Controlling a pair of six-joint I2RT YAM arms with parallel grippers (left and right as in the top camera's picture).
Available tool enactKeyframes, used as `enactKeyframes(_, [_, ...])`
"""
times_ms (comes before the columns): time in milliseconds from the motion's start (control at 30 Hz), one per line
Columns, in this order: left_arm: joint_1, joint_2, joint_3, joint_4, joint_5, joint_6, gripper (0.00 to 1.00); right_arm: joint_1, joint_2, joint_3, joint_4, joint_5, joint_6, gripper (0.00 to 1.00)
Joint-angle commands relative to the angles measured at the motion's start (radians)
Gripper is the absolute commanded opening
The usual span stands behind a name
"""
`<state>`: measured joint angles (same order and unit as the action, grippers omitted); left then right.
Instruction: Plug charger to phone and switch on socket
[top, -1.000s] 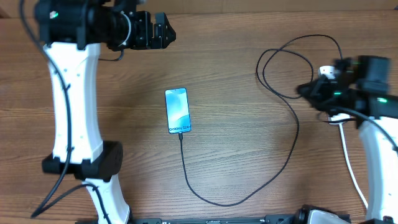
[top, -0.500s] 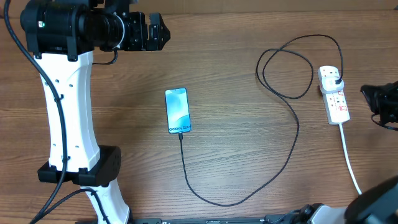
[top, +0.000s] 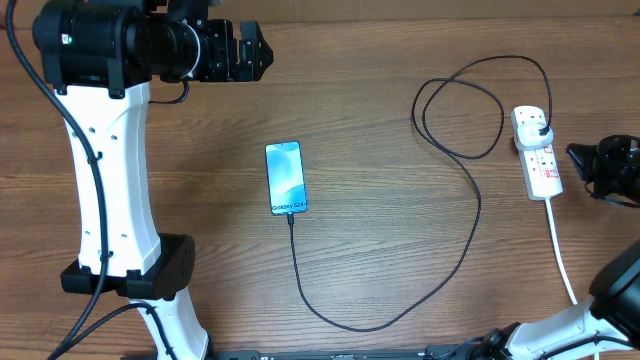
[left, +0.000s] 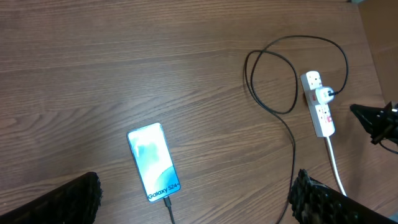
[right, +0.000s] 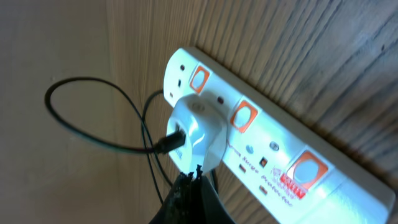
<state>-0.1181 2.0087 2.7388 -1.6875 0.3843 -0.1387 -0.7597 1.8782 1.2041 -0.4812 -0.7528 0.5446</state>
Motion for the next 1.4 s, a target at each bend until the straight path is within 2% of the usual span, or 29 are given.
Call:
enactKeyframes(0, [-0.004,0.007,0.008,-0.002,-0.006,0.011,1.0,-0.005,0.034,0.018,0.039,-0.019,0.036,0.04])
enactKeyframes(600, [-0.004,0.007,0.008,-0.002,-0.006,0.011,1.0,0.032,0.204,0.012,0.215,-0.075,0.043,0.04])
enactKeyframes(1133, [-0.004,0.007,0.008,-0.002,-0.006,0.011,1.0,0.069,0.211,0.012,0.22,-0.053,0.042,0.04])
enactKeyframes(1367, [-0.004,0.007,0.008,-0.002,-0.006,0.011,1.0,0.096,0.211,0.01,0.159,-0.012,0.036,0.04])
